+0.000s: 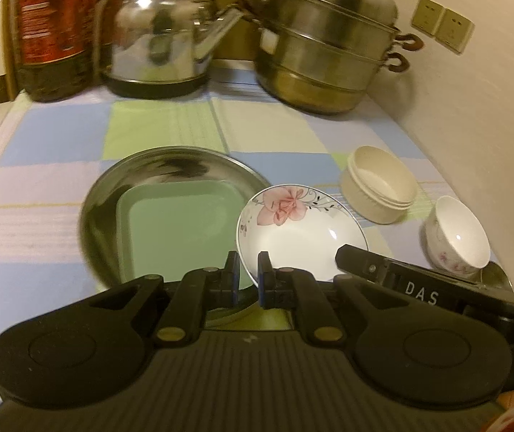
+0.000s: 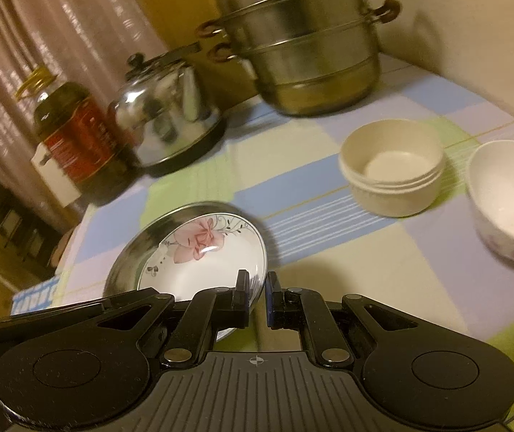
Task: Organize plates and bowls
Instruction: 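Carry the floral dish and lower it onto the green plate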
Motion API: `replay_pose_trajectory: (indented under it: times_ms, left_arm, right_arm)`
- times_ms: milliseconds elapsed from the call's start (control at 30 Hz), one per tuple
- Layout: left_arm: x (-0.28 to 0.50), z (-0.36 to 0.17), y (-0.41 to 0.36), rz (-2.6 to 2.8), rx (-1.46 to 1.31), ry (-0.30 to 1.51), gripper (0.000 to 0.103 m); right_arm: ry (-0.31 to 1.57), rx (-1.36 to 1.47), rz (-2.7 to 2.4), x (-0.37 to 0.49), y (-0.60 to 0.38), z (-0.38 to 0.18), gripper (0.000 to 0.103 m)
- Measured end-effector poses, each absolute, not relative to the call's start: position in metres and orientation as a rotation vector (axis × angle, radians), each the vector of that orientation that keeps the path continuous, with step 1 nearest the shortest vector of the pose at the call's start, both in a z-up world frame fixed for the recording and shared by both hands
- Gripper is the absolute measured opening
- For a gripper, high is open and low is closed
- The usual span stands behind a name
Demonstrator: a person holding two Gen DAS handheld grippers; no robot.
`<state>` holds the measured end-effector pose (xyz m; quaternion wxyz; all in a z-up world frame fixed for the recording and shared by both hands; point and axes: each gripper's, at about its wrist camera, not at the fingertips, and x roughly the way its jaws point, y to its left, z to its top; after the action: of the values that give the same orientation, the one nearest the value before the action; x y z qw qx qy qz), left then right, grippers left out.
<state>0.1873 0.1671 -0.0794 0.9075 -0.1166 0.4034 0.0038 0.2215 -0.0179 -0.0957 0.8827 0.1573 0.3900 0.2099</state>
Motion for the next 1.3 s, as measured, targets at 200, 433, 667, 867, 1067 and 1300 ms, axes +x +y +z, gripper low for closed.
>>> replay_pose_trajectory:
  times_ms: [200,433,667,867,1067,1300]
  left_arm:
    - [0.175,-0.080,0.185,0.072,-0.271,0.832,0.009]
    - [0.172,-0.082,0.202,0.120,-0.291,0.830,0.009]
    - [0.175,-0.085,0.215,0.144,-0.301,0.835,0.009]
    - [0.183,-0.088,0.224,0.148,-0.301,0.844,0.009]
    - [0.195,-0.095,0.229,0.143,-0.300,0.864,0.009]
    - [0.209,-0.105,0.233,0.134,-0.303,0.891,0.009]
  right_arm:
    - [0.833,0.294,0.512,0.221,0.004,-0.098,0.009]
    - [0.853,0.264,0.563,0.225,0.023,-0.103,0.009]
    - [0.860,0.246,0.587,0.231,0.038,-0.105,0.009]
    - [0.869,0.241,0.591,0.240,0.047,-0.108,0.009]
    - [0.889,0.238,0.582,0.250,0.052,-0.114,0.009]
    - [0.915,0.238,0.567,0.262,0.056,-0.124,0.009]
